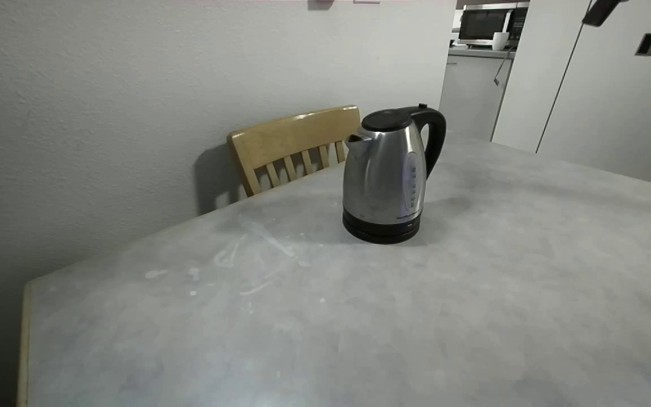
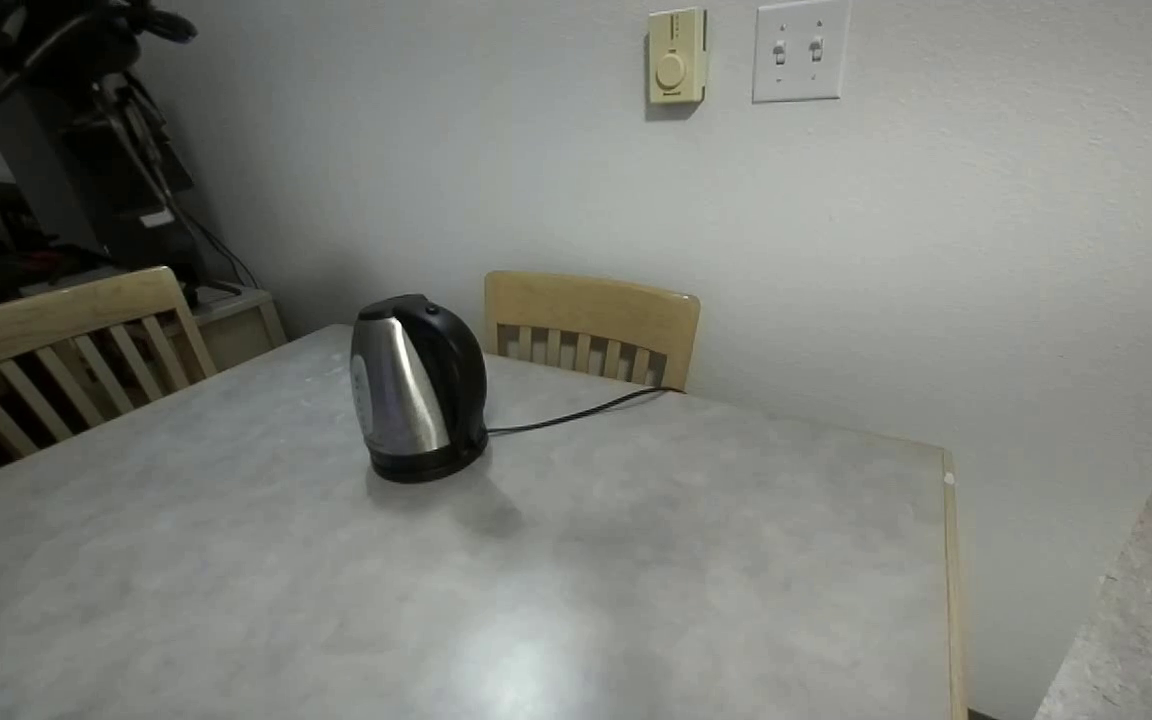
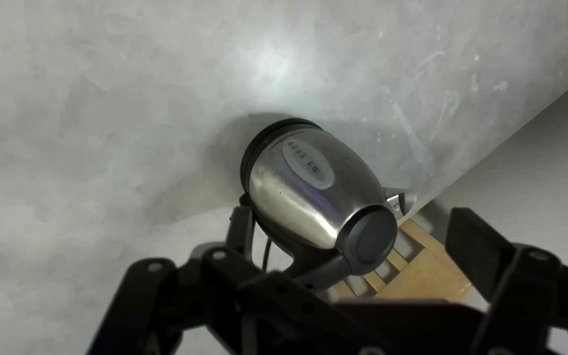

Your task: Open the lid of the electric kettle

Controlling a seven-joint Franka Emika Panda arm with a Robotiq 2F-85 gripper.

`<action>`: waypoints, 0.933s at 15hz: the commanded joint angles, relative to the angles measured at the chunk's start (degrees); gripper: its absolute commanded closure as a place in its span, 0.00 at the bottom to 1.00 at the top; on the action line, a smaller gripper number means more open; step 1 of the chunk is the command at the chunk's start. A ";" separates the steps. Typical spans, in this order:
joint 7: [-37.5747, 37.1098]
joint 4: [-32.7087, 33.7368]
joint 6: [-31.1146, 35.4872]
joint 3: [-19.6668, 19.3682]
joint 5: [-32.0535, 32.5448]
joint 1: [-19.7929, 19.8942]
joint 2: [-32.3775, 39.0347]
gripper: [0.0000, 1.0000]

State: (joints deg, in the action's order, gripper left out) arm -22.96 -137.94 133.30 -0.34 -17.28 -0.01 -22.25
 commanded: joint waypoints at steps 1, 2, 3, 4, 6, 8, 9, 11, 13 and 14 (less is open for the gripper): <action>-0.52 4.71 -12.87 -0.54 1.87 1.91 3.05 0.00; -0.39 6.53 -17.25 -0.89 2.94 2.48 3.85 0.00; -1.33 8.39 -21.52 -0.88 4.53 3.28 4.70 0.00; -2.79 10.73 -25.23 -0.65 7.01 4.28 5.85 0.00; -6.54 15.55 -30.75 0.20 12.74 5.90 8.57 0.00; -7.29 19.97 -33.67 0.35 16.50 5.89 11.62 0.00; -6.84 21.76 -34.11 0.27 17.72 5.58 13.17 0.00; -4.44 25.20 -33.72 0.02 18.58 4.57 17.03 0.00; -1.74 28.06 -32.43 -0.31 17.46 3.81 20.88 0.00; -0.30 29.22 -31.14 -0.53 16.65 3.52 22.77 0.00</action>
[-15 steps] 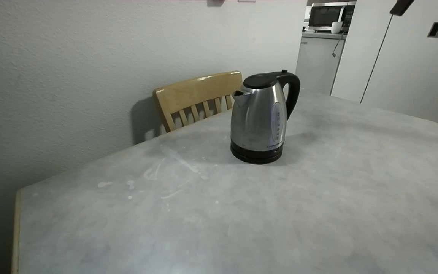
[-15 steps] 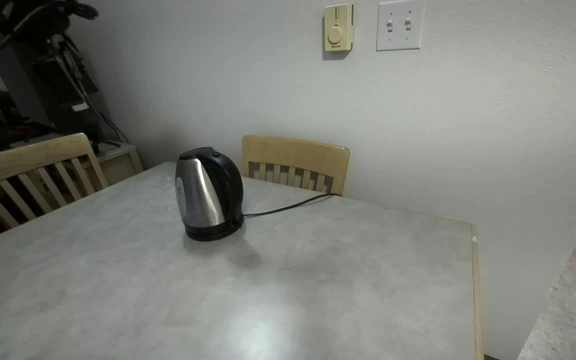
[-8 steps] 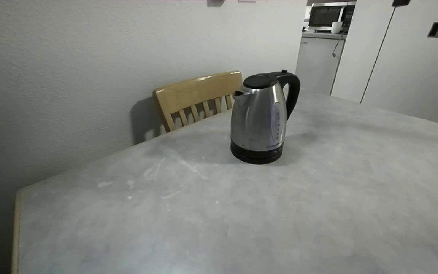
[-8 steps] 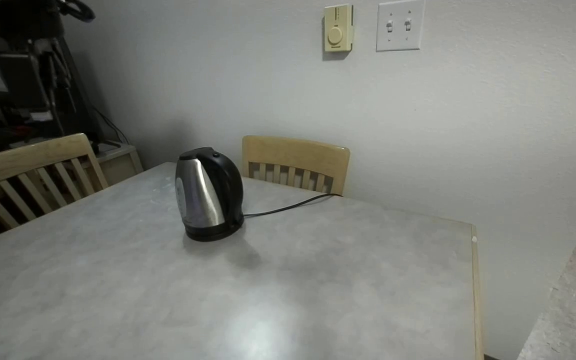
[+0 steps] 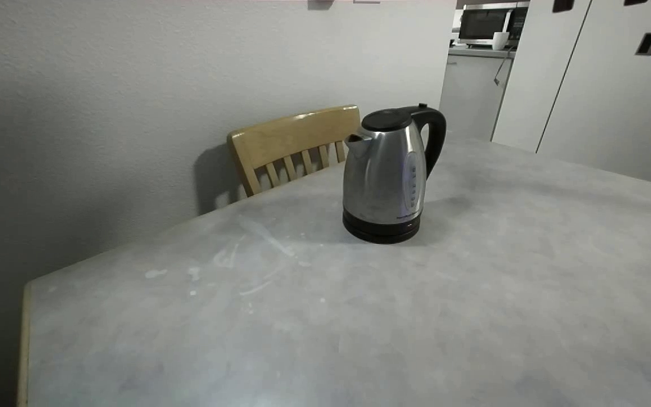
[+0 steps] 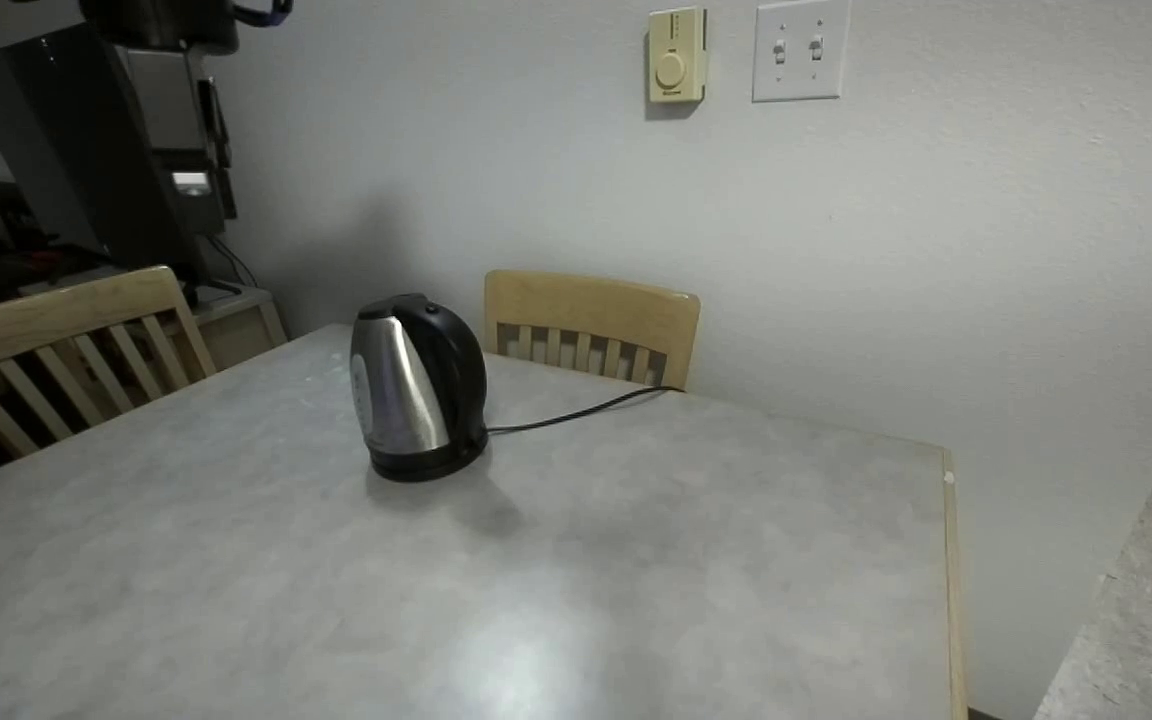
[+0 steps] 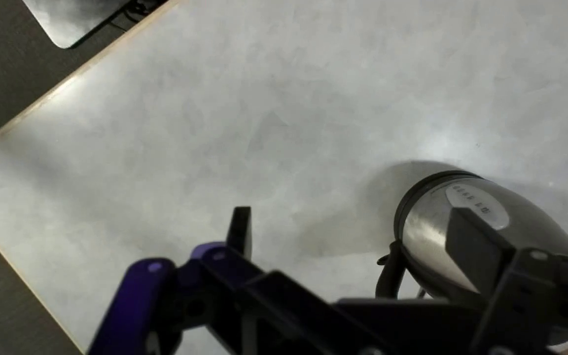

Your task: Open the lid of the electric kettle

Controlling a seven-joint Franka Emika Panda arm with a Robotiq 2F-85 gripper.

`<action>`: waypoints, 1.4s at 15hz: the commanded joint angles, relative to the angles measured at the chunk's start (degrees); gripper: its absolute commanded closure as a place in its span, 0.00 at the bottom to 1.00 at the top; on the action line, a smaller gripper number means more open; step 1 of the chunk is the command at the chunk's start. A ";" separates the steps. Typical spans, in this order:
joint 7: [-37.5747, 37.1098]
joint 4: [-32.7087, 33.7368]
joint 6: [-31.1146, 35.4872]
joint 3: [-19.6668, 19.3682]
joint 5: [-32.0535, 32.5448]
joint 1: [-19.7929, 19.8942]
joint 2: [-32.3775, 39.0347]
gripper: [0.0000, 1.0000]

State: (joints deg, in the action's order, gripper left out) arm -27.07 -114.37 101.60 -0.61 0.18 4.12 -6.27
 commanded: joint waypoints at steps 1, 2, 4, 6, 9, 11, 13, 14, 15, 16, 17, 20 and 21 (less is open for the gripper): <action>5.29 6.87 1.26 -0.41 -1.38 -0.86 8.41 0.00; 7.25 8.14 2.05 -0.61 -2.20 -0.98 10.14 0.00; 10.29 10.07 3.82 -0.72 -3.13 -1.07 12.57 0.00; 13.50 11.97 4.84 -0.80 -5.24 -0.86 14.48 0.00; 16.58 14.78 3.70 -0.94 -9.31 -0.52 16.98 0.00; 18.24 15.88 3.39 -1.05 -11.67 -0.26 18.33 0.00; 16.22 13.90 4.48 -1.22 -10.65 -1.01 16.78 0.00; 16.36 14.22 4.44 -1.29 -11.24 -0.94 17.28 0.00; 16.44 14.37 4.44 -1.33 -11.43 -0.89 17.60 0.00; 16.46 14.46 4.43 -1.36 -11.48 -0.86 17.74 0.00; 16.46 14.49 4.42 -1.37 -11.49 -0.86 17.75 0.00; 12.31 14.44 8.71 -2.06 -4.99 -2.16 19.25 0.00; 11.59 15.01 9.41 -2.12 -2.23 -2.52 19.65 0.00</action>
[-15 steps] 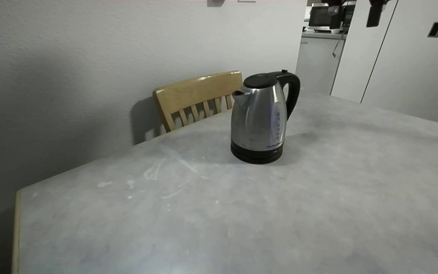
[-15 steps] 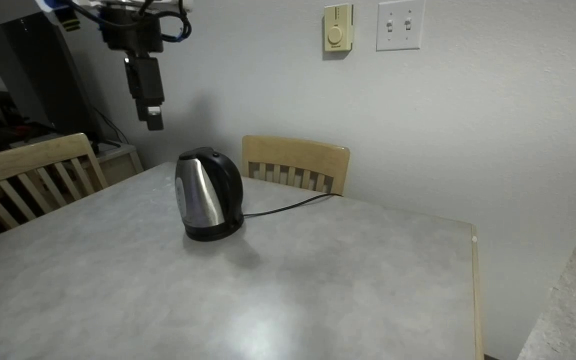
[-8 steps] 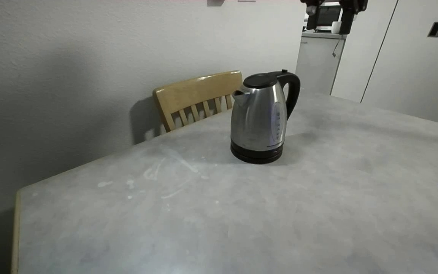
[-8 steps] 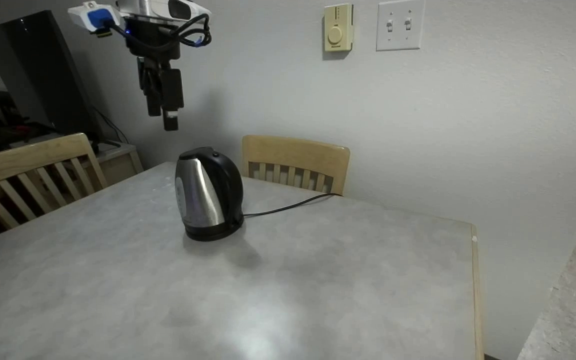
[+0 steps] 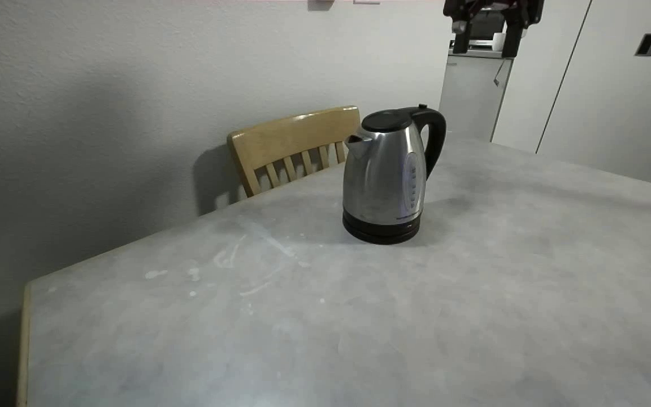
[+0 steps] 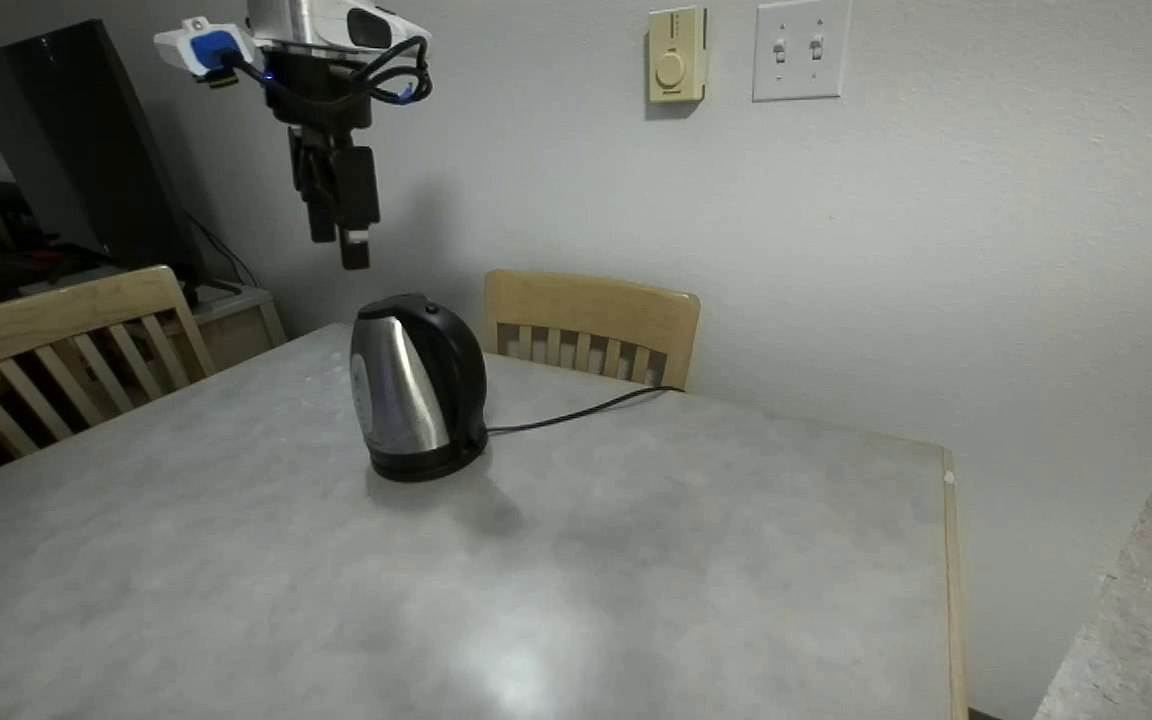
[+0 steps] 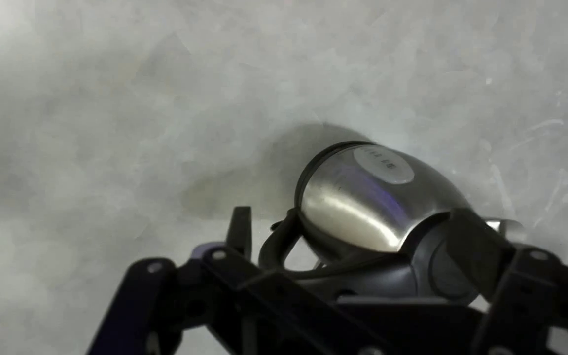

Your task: Open the lid of the electric kettle

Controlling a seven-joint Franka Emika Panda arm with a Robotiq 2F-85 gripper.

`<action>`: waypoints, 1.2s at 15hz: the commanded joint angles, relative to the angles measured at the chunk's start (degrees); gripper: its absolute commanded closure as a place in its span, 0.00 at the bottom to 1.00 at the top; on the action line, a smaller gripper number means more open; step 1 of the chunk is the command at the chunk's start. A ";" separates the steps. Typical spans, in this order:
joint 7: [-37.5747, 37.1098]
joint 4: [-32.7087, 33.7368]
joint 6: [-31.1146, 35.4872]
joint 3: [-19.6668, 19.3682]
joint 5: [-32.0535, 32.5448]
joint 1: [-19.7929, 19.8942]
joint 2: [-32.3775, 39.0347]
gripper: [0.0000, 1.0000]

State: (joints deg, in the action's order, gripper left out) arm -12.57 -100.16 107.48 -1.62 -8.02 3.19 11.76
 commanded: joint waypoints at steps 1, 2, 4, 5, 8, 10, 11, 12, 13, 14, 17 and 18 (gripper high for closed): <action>-3.79 1.82 4.48 -1.18 9.26 -2.01 2.40 0.00; -4.54 2.40 5.15 -1.25 11.60 -2.26 2.95 0.00; -3.86 4.84 4.80 -1.20 13.78 -2.26 4.69 0.03; -3.34 6.31 4.38 -1.19 14.04 -2.17 5.62 0.27; -0.64 10.50 2.72 -0.79 12.93 -1.85 8.26 0.40; -0.74 14.05 1.79 -1.25 13.55 -1.85 10.99 0.54; 0.29 15.79 0.95 -1.18 12.54 -1.39 12.45 0.61; 0.93 17.13 0.36 -1.18 12.38 -1.28 13.45 0.67; 1.58 18.51 -0.41 -1.16 12.14 -1.19 14.52 0.74; 2.09 19.98 -1.35 -1.20 11.99 -1.13 15.67 0.81; 4.98 23.88 -4.05 -0.59 10.14 -0.54 19.03 0.98; 5.78 24.94 -4.98 -0.44 9.56 -0.47 19.86 1.00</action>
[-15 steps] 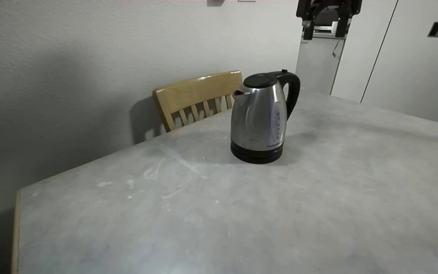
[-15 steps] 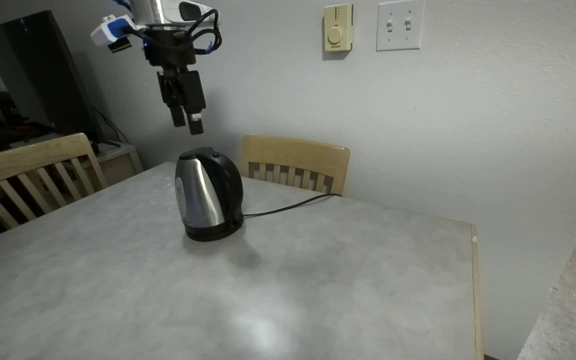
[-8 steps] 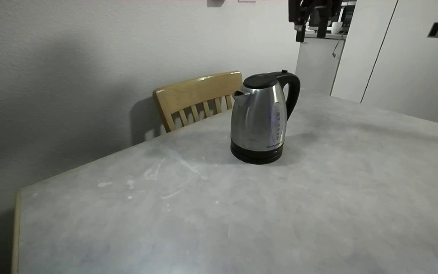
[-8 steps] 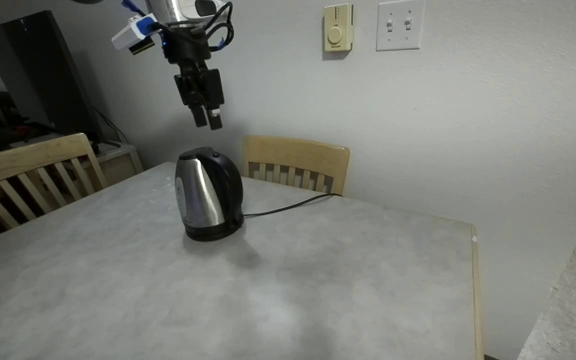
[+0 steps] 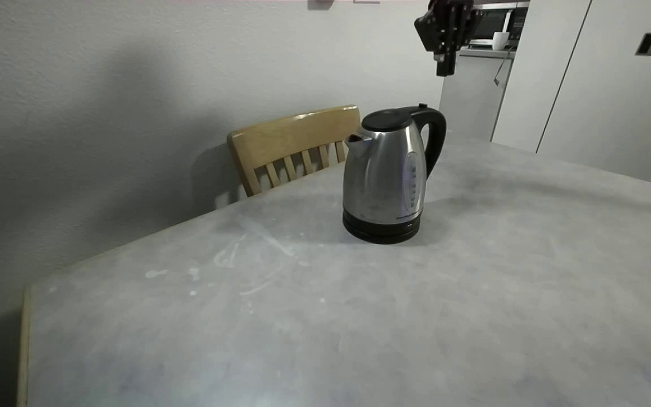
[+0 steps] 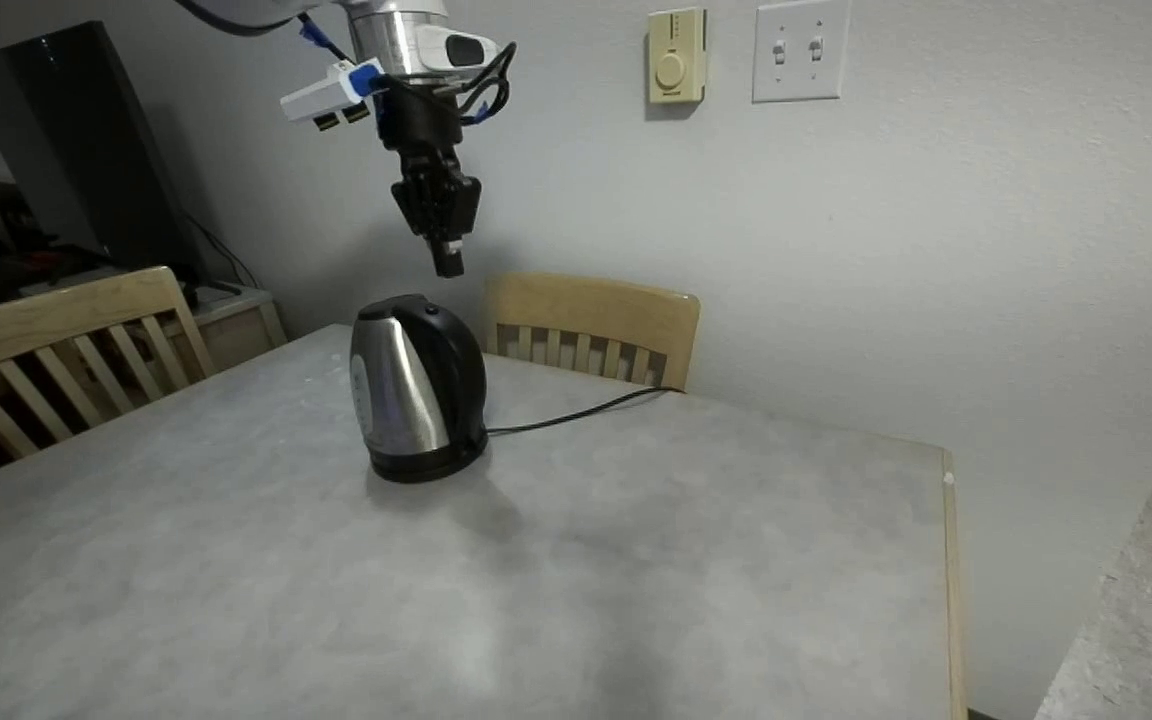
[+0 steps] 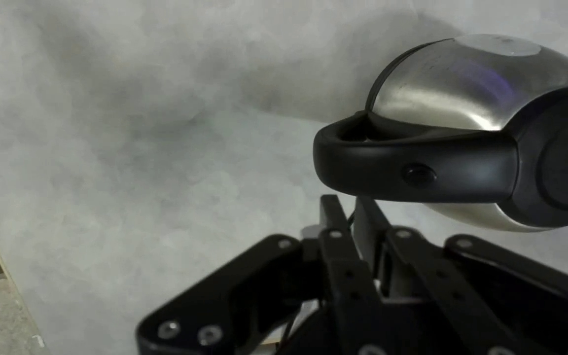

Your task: Open the lid of the electric kettle

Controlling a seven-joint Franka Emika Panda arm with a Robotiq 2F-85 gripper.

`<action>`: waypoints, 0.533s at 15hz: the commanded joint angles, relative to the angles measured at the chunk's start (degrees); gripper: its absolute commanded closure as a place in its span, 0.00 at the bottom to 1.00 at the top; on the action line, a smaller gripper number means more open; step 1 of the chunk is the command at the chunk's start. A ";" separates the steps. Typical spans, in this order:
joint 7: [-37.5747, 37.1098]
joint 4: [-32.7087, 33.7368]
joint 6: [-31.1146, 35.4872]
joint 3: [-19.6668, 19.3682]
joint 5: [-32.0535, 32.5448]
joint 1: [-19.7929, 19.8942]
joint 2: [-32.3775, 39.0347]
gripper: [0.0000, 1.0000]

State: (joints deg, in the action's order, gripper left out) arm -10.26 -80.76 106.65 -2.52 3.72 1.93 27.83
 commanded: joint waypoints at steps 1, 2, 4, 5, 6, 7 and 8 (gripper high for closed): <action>4.23 6.54 -5.15 0.60 -2.76 0.84 4.54 1.00; 4.90 7.42 -5.99 0.72 -3.36 0.91 5.21 1.00; 6.35 9.02 -7.61 1.11 -5.11 1.25 6.34 1.00; 7.05 9.89 -8.37 1.29 -6.09 1.44 6.90 1.00; 7.57 10.36 -9.50 1.52 -7.37 1.63 7.14 1.00; 8.13 10.88 -10.60 1.78 -8.70 1.86 7.35 1.00; 8.31 11.46 -11.71 1.91 -9.75 2.00 7.63 1.00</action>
State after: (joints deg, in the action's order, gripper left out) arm -4.18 -73.00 99.19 -2.08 -3.03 2.22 33.59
